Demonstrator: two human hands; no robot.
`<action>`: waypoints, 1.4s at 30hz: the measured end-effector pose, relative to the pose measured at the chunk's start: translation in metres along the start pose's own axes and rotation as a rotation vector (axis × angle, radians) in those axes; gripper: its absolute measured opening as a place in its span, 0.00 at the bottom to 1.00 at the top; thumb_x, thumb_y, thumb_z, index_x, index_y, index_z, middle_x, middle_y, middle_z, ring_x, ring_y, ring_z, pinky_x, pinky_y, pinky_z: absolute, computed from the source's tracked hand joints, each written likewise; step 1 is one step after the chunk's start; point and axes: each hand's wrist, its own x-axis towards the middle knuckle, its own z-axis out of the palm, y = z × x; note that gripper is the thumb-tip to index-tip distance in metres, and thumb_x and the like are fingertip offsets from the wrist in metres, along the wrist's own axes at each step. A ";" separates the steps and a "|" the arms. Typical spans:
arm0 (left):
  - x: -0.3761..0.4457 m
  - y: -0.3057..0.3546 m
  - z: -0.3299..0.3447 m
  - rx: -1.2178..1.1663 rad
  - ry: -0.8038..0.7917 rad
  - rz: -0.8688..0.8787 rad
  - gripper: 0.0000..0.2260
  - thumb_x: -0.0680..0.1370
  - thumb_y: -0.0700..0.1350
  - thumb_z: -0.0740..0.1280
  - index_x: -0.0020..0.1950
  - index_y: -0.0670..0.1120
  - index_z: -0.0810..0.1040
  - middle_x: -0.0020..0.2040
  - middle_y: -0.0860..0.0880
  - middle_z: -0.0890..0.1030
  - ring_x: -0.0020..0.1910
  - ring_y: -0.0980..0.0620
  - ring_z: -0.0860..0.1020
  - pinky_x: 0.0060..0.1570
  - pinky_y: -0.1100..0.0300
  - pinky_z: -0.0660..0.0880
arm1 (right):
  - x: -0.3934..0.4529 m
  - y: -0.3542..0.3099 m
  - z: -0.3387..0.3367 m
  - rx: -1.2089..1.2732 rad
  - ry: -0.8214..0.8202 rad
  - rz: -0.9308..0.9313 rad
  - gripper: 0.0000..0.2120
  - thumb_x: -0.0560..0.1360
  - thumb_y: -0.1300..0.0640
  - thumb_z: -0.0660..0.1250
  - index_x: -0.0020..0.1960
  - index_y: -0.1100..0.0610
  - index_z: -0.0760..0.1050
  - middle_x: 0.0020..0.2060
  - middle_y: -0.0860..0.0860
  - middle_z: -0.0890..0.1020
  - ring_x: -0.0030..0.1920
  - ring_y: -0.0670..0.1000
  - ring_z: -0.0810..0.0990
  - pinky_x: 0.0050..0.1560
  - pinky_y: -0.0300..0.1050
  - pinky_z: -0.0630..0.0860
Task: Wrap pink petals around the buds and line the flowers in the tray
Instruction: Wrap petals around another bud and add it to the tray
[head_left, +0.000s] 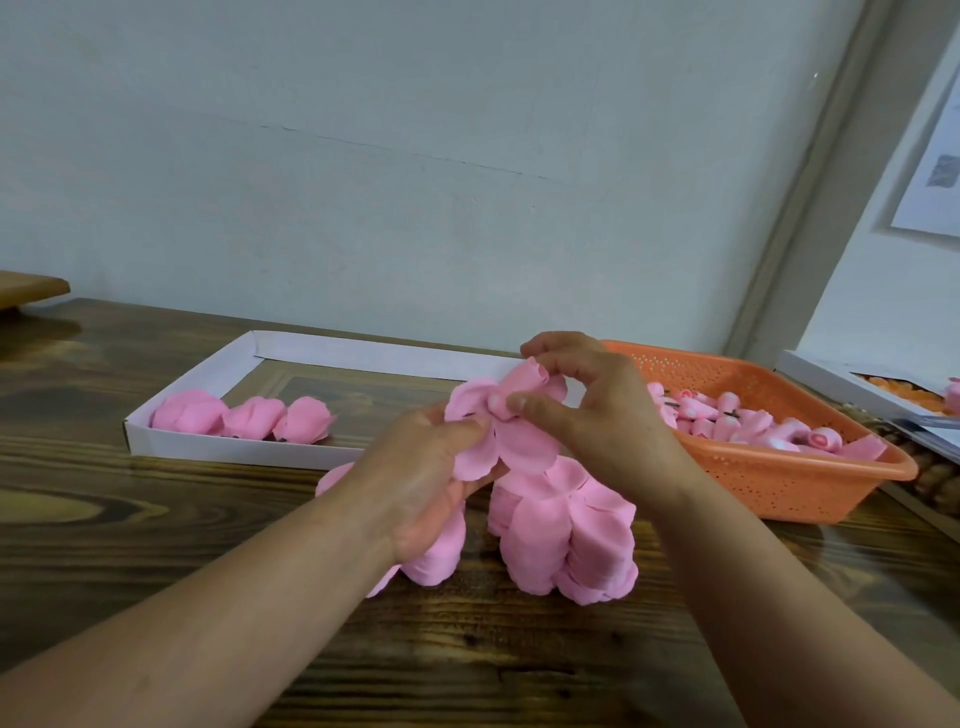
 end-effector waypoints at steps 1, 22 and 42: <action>0.000 0.000 -0.001 0.004 -0.002 0.003 0.11 0.79 0.33 0.60 0.59 0.38 0.77 0.54 0.40 0.83 0.53 0.46 0.82 0.54 0.53 0.78 | 0.000 0.000 -0.001 0.008 -0.019 0.002 0.05 0.70 0.61 0.73 0.43 0.54 0.78 0.56 0.46 0.76 0.53 0.38 0.74 0.47 0.23 0.68; -0.005 -0.006 -0.006 0.037 -0.095 -0.086 0.19 0.68 0.41 0.69 0.59 0.40 0.79 0.55 0.41 0.83 0.54 0.47 0.82 0.56 0.51 0.78 | -0.007 0.014 -0.005 0.352 -0.132 0.040 0.08 0.65 0.63 0.75 0.43 0.58 0.79 0.40 0.56 0.84 0.40 0.51 0.82 0.41 0.48 0.80; -0.004 -0.004 -0.005 -0.055 -0.023 -0.129 0.19 0.70 0.40 0.68 0.61 0.39 0.77 0.52 0.42 0.84 0.47 0.49 0.84 0.41 0.57 0.82 | -0.012 0.018 0.005 0.336 -0.003 0.214 0.09 0.70 0.73 0.64 0.39 0.60 0.74 0.26 0.49 0.79 0.27 0.46 0.75 0.33 0.39 0.74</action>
